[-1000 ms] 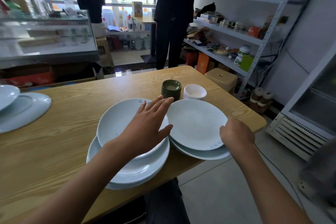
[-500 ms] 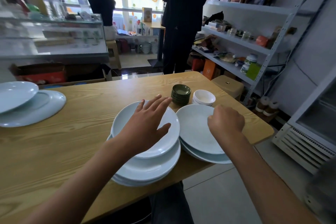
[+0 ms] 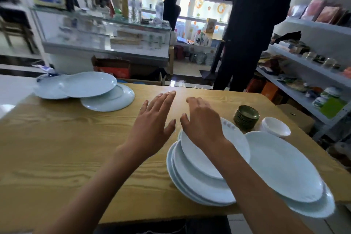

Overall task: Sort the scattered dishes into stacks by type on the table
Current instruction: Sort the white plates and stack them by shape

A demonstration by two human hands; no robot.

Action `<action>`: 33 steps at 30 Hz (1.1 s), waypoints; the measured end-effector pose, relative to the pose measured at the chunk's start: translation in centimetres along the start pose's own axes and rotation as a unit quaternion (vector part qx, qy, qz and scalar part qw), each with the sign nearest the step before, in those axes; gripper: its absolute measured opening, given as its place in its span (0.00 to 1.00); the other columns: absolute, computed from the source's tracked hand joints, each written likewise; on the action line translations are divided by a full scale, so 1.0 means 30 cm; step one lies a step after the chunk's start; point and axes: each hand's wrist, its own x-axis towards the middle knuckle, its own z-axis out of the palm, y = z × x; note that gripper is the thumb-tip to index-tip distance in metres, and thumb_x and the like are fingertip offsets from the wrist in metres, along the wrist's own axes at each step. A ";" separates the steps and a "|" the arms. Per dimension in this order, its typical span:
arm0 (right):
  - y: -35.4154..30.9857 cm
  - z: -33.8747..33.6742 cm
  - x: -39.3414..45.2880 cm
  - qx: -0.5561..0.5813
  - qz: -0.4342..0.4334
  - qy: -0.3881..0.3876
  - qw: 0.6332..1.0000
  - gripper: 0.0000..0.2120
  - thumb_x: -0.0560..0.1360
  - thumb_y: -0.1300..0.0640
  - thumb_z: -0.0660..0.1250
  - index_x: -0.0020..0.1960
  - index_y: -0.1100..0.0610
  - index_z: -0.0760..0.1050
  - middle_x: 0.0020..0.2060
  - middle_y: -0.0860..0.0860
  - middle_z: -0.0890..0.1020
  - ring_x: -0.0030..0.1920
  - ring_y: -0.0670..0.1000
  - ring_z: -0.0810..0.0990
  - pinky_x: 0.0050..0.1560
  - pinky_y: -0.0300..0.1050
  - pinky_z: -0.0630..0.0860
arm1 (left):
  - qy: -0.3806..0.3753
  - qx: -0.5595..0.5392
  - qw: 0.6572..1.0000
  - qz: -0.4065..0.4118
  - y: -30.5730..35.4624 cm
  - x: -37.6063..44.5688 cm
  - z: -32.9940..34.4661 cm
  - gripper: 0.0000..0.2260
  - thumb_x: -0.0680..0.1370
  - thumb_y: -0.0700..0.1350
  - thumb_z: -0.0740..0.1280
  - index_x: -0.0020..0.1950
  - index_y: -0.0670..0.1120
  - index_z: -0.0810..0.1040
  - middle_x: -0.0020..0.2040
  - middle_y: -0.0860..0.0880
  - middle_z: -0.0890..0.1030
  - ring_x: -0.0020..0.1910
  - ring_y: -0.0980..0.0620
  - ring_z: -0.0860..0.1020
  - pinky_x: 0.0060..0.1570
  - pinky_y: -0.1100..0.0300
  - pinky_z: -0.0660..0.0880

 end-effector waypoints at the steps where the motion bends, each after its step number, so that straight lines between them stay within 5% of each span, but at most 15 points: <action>1: -0.035 0.022 0.009 0.009 -0.013 -0.010 1.000 0.18 0.77 0.52 0.64 0.65 0.55 0.72 0.58 0.52 0.78 0.54 0.51 0.77 0.53 0.40 0.73 | 0.008 0.002 1.000 -0.010 -0.032 -0.008 -0.005 0.33 0.78 0.50 0.64 0.78 0.52 0.50 0.77 0.50 0.59 0.76 0.51 0.56 0.74 0.46 0.56; 11: -0.345 0.253 0.183 0.112 -0.049 -0.093 0.988 0.23 0.75 0.58 0.64 0.69 0.59 0.66 0.62 0.55 0.72 0.61 0.54 0.71 0.60 0.47 0.71 | 0.085 0.012 0.982 -0.166 -0.530 -0.148 -0.042 0.26 0.79 0.45 0.63 0.76 0.50 0.60 0.75 0.46 0.63 0.73 0.46 0.62 0.68 0.46 0.63; 14: -0.434 0.374 0.196 0.141 -0.046 -0.154 0.977 0.31 0.74 0.59 0.64 0.74 0.58 0.57 0.66 0.57 0.68 0.64 0.56 0.68 0.62 0.49 0.69 | 0.120 0.018 0.971 -0.205 -0.672 -0.174 -0.036 0.26 0.78 0.42 0.64 0.75 0.48 0.63 0.75 0.45 0.62 0.74 0.44 0.62 0.67 0.44 0.67; 19: -0.509 0.636 0.130 0.149 0.006 -0.211 0.966 0.40 0.76 0.57 0.63 0.77 0.57 0.39 0.74 0.60 0.54 0.72 0.61 0.59 0.71 0.55 0.61 | 0.187 0.016 0.946 -0.264 -0.771 -0.182 0.016 0.27 0.77 0.36 0.62 0.76 0.46 0.62 0.77 0.41 0.56 0.75 0.40 0.55 0.72 0.47 0.59; 26: -0.497 0.770 0.143 0.143 0.000 -0.141 0.980 0.38 0.77 0.53 0.61 0.78 0.58 0.42 0.76 0.62 0.53 0.75 0.61 0.55 0.74 0.54 0.55 | 0.180 0.069 0.950 -0.245 -0.884 -0.106 0.036 0.31 0.77 0.35 0.62 0.78 0.52 0.56 0.77 0.42 0.56 0.75 0.41 0.57 0.68 0.46 0.67; 33: -0.487 0.804 0.180 0.122 -0.005 -0.110 0.986 0.35 0.76 0.55 0.61 0.77 0.57 0.46 0.74 0.62 0.57 0.73 0.62 0.59 0.73 0.55 0.58 | 0.162 0.105 0.955 -0.224 -0.973 -0.012 0.079 0.34 0.76 0.31 0.62 0.78 0.52 0.56 0.77 0.40 0.55 0.74 0.38 0.58 0.62 0.48 0.71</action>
